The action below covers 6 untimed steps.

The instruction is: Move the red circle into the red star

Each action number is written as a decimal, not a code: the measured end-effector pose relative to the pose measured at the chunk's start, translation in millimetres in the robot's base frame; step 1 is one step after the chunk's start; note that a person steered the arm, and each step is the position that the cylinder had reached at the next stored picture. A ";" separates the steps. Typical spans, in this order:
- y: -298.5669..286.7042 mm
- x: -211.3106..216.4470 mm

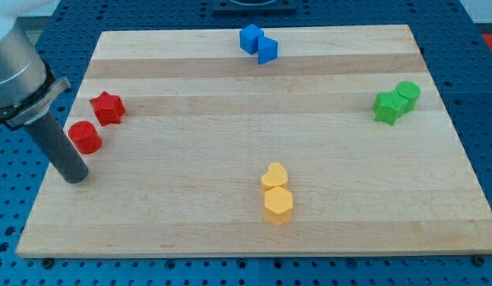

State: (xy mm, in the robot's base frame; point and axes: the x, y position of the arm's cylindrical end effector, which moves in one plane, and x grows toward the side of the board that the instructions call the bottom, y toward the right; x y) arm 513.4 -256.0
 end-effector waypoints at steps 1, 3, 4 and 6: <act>-3.3 -22.6; -3.3 -51.6; -3.5 -53.2; 25.5 -36.2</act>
